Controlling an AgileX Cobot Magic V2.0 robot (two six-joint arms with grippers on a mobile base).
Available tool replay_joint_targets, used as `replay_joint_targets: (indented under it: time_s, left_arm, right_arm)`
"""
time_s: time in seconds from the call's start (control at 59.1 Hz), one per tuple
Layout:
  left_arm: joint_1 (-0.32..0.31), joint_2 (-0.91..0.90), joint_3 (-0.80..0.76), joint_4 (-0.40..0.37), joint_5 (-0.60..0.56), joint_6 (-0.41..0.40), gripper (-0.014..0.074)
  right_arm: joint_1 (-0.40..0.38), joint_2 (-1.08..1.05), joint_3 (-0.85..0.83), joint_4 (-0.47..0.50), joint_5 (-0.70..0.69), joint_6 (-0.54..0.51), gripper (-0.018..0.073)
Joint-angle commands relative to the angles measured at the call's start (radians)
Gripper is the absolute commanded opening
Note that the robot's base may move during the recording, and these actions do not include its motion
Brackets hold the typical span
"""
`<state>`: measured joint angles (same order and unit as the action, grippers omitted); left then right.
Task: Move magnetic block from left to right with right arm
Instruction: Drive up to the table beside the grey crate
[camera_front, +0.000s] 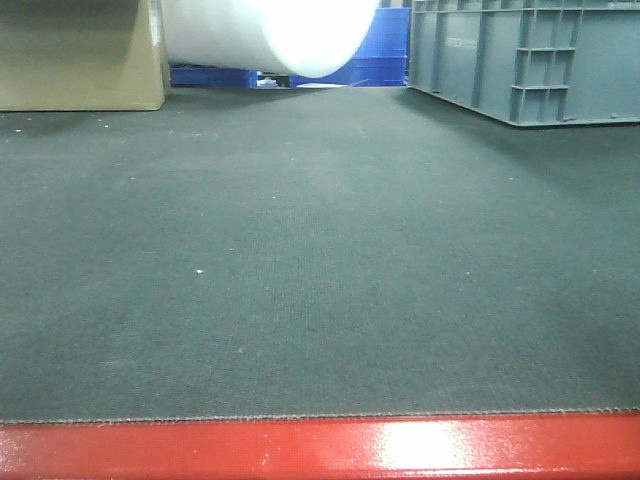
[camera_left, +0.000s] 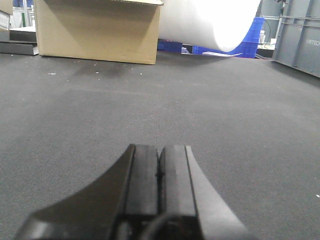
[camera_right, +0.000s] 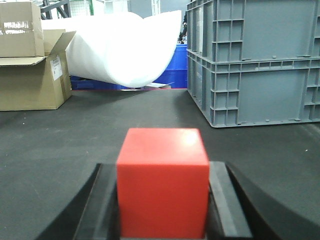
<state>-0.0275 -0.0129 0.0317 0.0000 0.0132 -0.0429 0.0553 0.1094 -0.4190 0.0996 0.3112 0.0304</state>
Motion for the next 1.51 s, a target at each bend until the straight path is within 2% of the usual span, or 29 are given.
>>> replay_joint_targets:
  time_s: [0.0,0.982,1.117,1.32,1.49]
  left_arm:
    - [-0.005,-0.011,0.009,0.000,-0.088,-0.004,-0.0116]
    - [-0.005,-0.011,0.009,0.000,-0.088,-0.004,-0.0116]
    - [-0.005,-0.011,0.009,0.000,-0.088,-0.004,-0.0116]
    - [-0.005,-0.011,0.009,0.000,-0.088,-0.004,-0.0116]
    - [-0.005,-0.011,0.009,0.000,-0.088,-0.004,-0.0116]
  right_arm:
    - [-0.005,0.011,-0.027,0.002,-0.091,-0.006,0.0130]
    - [-0.005,0.011,-0.026,0.002,-0.103,-0.006,0.0130]
    - [-0.005,0.022,-0.031,0.004,-0.064,-0.006,0.0130]
    - [-0.005,0.188,-0.132,0.008,0.009,-0.006,0.0130]
    - [-0.002,0.432,-0.275,0.008,0.161,-0.006,0.0130]
